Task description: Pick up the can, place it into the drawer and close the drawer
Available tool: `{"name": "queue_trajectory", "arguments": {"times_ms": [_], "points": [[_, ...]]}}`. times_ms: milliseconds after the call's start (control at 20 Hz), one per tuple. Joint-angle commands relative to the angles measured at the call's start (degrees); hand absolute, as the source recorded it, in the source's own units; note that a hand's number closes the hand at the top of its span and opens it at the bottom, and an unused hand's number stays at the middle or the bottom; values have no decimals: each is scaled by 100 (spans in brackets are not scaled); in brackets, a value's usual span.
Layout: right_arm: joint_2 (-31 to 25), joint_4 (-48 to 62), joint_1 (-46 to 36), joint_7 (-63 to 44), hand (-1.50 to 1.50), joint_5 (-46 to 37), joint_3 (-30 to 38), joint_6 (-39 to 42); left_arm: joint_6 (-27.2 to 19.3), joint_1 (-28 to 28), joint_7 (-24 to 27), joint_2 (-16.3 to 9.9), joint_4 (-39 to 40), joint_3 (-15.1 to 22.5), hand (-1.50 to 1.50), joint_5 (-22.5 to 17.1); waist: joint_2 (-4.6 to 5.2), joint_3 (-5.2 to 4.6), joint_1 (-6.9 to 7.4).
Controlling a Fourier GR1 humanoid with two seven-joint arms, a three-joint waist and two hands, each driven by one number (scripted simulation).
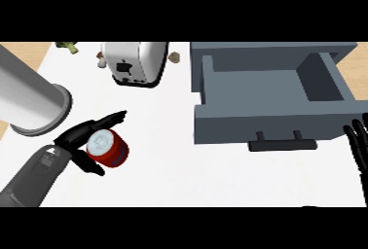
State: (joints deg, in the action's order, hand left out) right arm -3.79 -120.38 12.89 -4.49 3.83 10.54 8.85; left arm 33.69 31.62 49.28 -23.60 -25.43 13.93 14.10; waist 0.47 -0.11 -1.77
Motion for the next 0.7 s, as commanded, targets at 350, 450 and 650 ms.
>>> {"name": "queue_trajectory", "arguments": {"times_ms": [350, 450, 650], "points": [[16, -25, -18, -1, -150, -18, 54, -10, 670, 98, 1009, 201, 486, 294, -150, 138, 1, -3, 28], [18, -170, 124, -79, -150, 109, 30, 86, 548, 127, 741, 593, 400, 356, -150, 85, -10, -1, 12], [59, 62, 135, 188, -150, 108, 93, 119, 653, 150, 794, 589, 433, 494, -150, 129, -5, 2, 23]]}}
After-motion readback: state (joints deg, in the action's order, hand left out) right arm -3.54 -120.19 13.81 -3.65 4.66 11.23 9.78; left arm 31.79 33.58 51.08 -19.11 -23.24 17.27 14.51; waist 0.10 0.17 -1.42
